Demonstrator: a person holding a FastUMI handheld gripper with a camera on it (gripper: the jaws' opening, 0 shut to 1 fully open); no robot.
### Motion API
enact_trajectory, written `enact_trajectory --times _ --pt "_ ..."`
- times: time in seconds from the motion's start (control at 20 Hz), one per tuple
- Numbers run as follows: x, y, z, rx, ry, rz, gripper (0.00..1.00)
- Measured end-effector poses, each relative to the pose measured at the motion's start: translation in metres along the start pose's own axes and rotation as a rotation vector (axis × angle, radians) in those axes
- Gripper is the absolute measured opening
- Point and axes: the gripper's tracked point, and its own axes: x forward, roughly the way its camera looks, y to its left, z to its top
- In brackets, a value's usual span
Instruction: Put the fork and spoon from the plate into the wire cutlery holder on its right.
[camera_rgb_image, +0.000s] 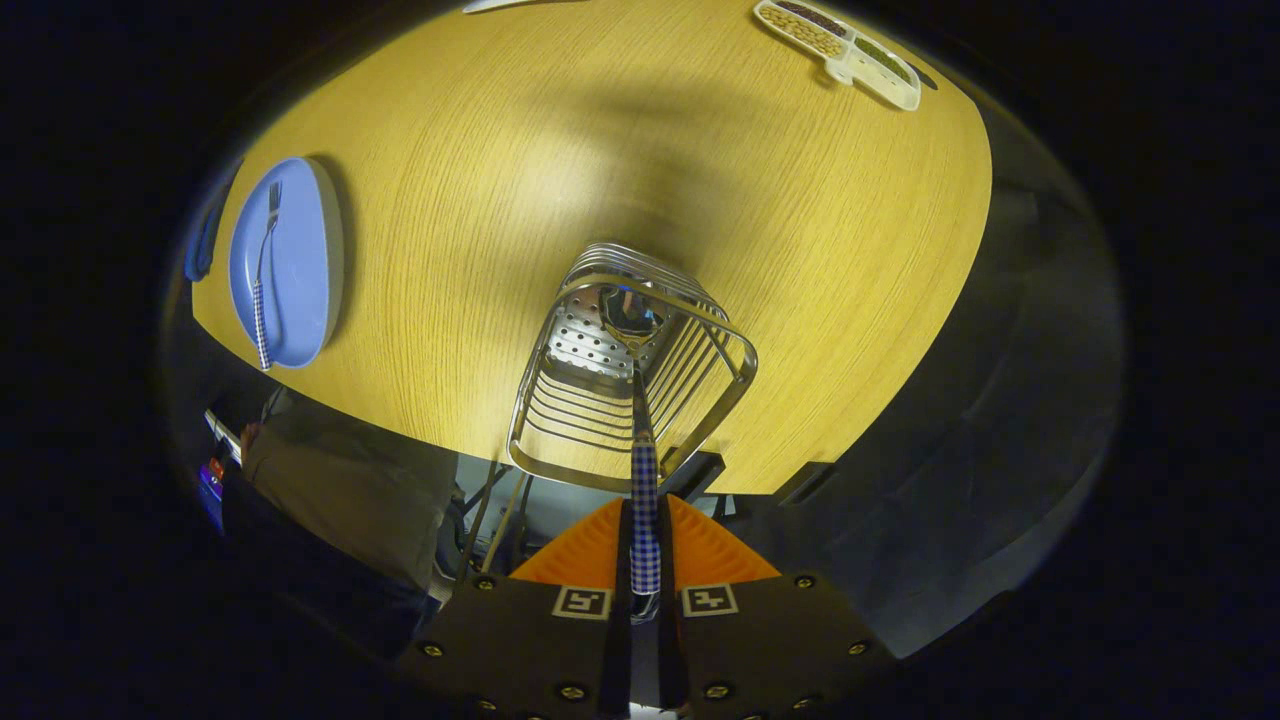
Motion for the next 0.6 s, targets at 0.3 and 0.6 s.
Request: enact_trajectory --times 0.3,0.6 --pt "-0.019 -0.002 -0.007 0.02 -0.053 -0.007 0.31" --pt "-0.045 0.013 -0.023 0.018 -0.136 -0.023 0.31"
